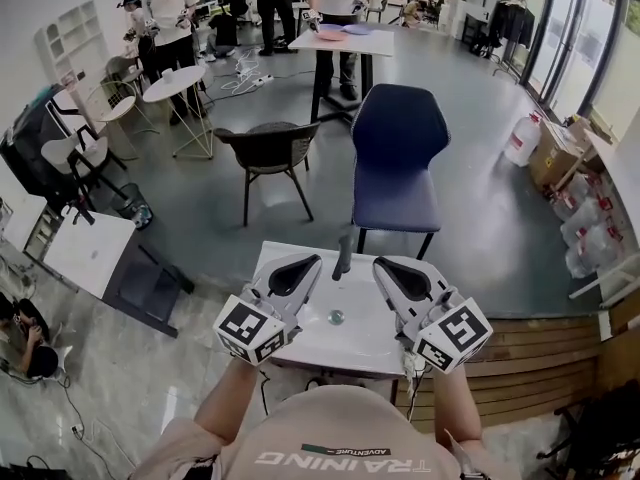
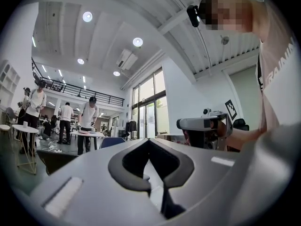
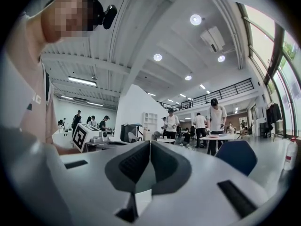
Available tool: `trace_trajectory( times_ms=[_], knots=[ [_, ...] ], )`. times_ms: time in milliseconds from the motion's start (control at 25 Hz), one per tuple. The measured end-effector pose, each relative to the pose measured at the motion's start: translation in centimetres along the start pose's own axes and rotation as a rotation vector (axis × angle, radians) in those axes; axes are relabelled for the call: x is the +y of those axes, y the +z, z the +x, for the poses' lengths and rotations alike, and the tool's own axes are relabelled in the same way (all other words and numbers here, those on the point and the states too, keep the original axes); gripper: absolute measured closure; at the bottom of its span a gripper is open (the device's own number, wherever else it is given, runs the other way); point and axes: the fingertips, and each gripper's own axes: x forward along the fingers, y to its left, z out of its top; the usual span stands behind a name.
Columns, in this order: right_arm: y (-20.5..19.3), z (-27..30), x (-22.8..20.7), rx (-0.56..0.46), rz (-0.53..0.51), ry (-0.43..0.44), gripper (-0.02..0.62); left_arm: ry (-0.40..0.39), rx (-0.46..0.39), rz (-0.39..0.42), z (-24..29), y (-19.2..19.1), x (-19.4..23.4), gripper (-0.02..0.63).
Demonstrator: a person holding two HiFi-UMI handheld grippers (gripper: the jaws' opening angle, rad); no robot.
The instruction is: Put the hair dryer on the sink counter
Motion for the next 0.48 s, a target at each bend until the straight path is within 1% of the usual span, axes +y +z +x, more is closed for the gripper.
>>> trace_trajectory(
  times_ms=[120,200,320,480],
  knots=[
    [0.1,-0.9,-0.9,0.001,0.009,-0.058,0.584,0.016,0.012,0.010,0.2,0.0,-0.3,0.598],
    [-0.2,-1.4,-1.5,0.007,0.033,-0.093,0.584,0.018,0.019,0.012,0.3,0.0,-0.4,0.599],
    [-0.7,-1.9,-1.9,0.018,0.060,-0.119,0.584,0.011,0.033,0.010,0.3,-0.2,-0.6,0.600],
    [-0.7,-2.6,-1.9,0.017,0.062,-0.145,0.584,0.005,0.045,0.002,0.2,-0.4,-0.7,0.599]
  ],
)
